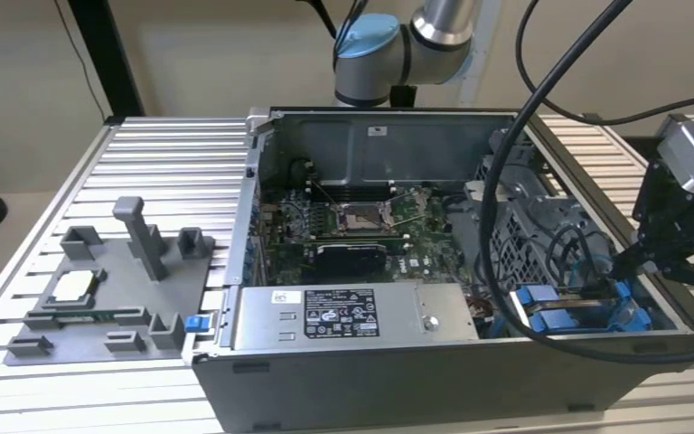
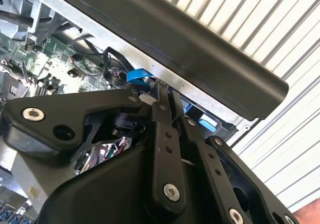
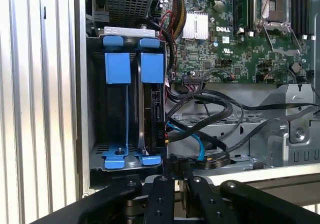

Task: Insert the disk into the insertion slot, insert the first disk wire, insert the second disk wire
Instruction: 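Insert the second disk wire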

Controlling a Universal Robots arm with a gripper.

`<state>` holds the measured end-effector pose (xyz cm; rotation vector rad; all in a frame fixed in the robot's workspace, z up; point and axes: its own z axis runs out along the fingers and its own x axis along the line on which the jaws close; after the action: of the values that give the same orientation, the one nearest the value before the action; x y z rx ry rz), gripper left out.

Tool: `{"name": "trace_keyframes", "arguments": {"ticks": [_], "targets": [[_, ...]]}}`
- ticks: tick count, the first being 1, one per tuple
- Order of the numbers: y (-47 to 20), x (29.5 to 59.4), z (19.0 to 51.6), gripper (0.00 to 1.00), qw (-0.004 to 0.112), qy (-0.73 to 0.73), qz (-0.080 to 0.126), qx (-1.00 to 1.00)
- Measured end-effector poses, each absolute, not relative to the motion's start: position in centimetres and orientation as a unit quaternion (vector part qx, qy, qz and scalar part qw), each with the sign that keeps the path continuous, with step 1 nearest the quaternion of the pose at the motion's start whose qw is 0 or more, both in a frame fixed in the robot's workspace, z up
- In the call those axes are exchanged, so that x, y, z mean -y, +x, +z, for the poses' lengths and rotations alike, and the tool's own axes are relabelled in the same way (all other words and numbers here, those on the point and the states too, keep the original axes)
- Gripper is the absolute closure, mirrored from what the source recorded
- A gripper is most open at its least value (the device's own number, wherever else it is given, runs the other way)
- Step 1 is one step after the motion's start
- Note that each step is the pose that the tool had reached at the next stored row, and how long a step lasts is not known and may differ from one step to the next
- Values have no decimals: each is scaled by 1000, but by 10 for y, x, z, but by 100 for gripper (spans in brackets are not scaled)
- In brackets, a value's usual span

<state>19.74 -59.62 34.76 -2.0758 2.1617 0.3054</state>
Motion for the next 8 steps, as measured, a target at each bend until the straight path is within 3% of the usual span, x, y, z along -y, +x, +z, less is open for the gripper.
{"name": "trace_keyframes", "arguments": {"ticks": [8], "targets": [[197,596,347,100,65,-688,102,-716]]}}
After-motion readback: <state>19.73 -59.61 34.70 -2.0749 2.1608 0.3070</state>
